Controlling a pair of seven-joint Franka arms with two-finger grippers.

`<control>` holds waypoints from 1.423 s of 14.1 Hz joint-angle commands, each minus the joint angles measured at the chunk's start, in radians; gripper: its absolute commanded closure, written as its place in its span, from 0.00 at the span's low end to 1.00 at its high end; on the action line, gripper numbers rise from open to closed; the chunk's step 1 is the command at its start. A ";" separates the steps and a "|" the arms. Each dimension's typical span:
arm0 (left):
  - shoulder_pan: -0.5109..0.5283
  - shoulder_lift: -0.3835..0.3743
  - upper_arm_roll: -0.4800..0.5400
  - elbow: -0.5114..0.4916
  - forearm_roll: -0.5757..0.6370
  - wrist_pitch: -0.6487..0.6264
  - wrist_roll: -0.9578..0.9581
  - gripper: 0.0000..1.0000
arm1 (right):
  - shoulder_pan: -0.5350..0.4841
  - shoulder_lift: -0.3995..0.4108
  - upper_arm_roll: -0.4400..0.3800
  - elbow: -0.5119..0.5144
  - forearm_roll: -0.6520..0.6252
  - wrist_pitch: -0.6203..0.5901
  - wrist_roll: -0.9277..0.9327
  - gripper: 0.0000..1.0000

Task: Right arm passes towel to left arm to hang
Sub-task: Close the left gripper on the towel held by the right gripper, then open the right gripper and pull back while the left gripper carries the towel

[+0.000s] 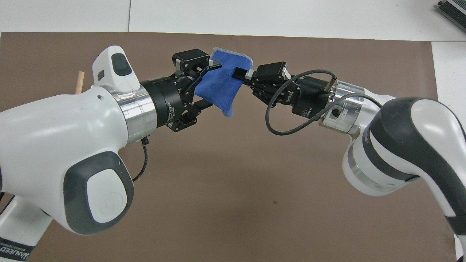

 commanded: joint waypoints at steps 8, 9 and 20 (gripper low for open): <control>0.006 0.005 0.014 -0.007 0.041 0.025 0.036 1.00 | -0.001 -0.030 0.004 -0.036 0.036 0.019 -0.030 1.00; 0.006 0.005 0.014 -0.008 0.041 0.025 0.038 1.00 | -0.002 -0.028 0.004 -0.036 0.033 0.019 -0.022 0.70; 0.072 0.000 0.020 -0.039 0.129 0.026 0.038 1.00 | 0.023 -0.030 0.003 -0.064 -0.339 0.246 0.000 0.00</control>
